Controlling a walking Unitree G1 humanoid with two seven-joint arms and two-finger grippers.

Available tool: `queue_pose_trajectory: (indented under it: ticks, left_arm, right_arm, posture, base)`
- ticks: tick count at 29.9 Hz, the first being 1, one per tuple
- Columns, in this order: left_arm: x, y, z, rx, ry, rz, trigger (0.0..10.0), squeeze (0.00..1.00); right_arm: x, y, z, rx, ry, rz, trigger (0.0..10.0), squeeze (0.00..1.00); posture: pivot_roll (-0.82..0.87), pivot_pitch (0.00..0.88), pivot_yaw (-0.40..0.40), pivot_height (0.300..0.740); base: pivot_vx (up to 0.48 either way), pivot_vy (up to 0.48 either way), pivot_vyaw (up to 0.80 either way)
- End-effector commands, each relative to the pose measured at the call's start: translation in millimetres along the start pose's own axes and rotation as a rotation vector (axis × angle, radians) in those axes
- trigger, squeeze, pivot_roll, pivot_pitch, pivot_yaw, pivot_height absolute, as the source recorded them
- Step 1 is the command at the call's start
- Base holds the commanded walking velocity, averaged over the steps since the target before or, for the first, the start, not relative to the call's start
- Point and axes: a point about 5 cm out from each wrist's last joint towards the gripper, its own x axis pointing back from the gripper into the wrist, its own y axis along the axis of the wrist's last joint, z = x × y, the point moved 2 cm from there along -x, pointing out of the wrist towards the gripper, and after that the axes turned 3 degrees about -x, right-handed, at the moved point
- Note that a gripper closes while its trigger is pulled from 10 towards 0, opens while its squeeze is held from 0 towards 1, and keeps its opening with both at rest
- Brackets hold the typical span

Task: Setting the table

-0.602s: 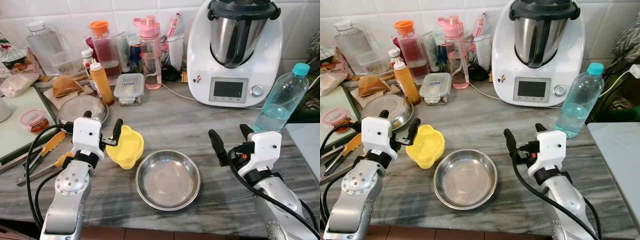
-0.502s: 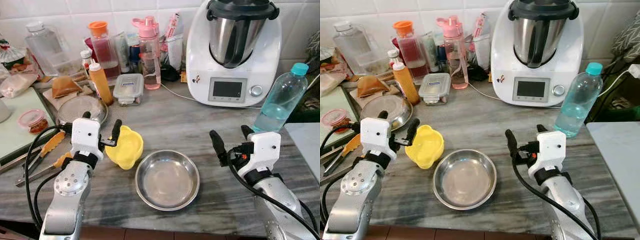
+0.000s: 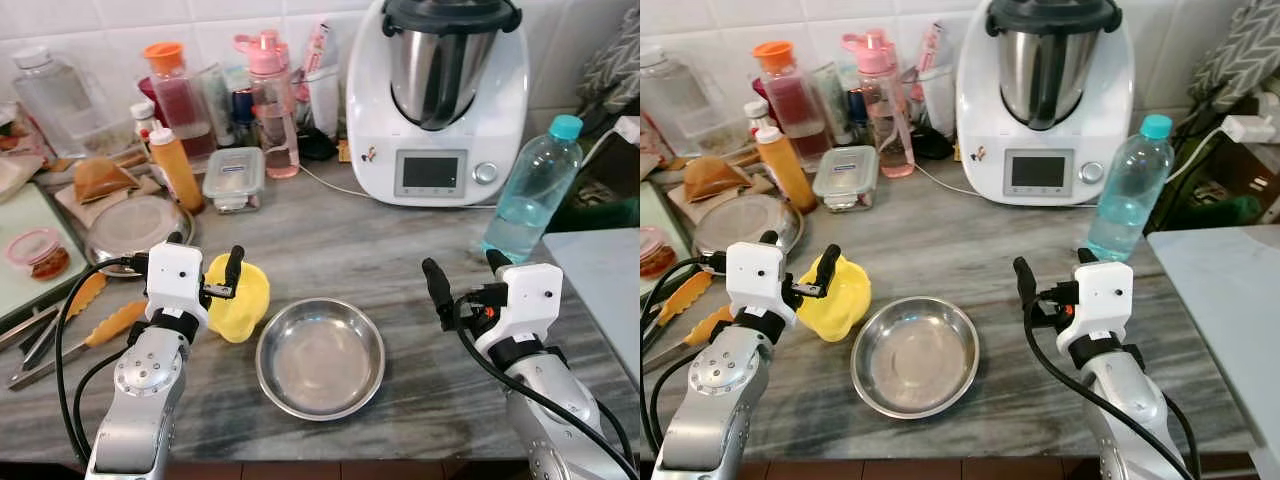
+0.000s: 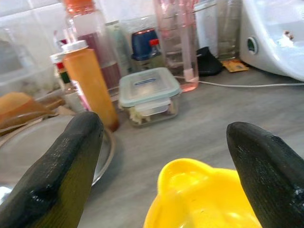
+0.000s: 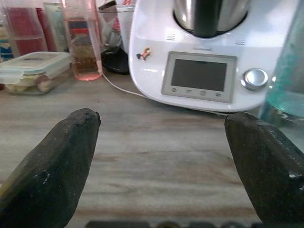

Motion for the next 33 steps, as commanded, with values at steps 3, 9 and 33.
queue_pose_trajectory:
  ticks: [3, 9, 33]
  left_arm:
    - [-3.6, 1.8, 2.6, -0.015, 0.018, 0.008, 10.0, 0.00]
    - [-5.5, 3.5, 0.5, -0.006, 0.018, 0.006, 10.0, 0.00]
    - [-8.0, 4.2, 0.7, -0.023, 0.019, 0.016, 10.0, 0.00]
  right_arm:
    - [-1.8, 4.2, -2.6, 0.004, -0.013, -0.021, 10.0, 0.00]
    - [-2.3, 2.7, -2.5, 0.005, -0.014, -0.017, 10.0, 0.00]
    - [-4.8, 1.4, -2.6, 0.005, -0.018, -0.023, 10.0, 0.00]
  posture:
    - [-0.05, 0.000, 0.071, 0.740]
    - [-0.05, 0.000, 0.070, 0.740]
    - [-0.04, 0.000, 0.073, 0.740]
  base:
    - [0.000, 0.000, 0.00]
    - [-0.204, 0.000, 0.00]
    - [-0.322, 0.000, 0.00]
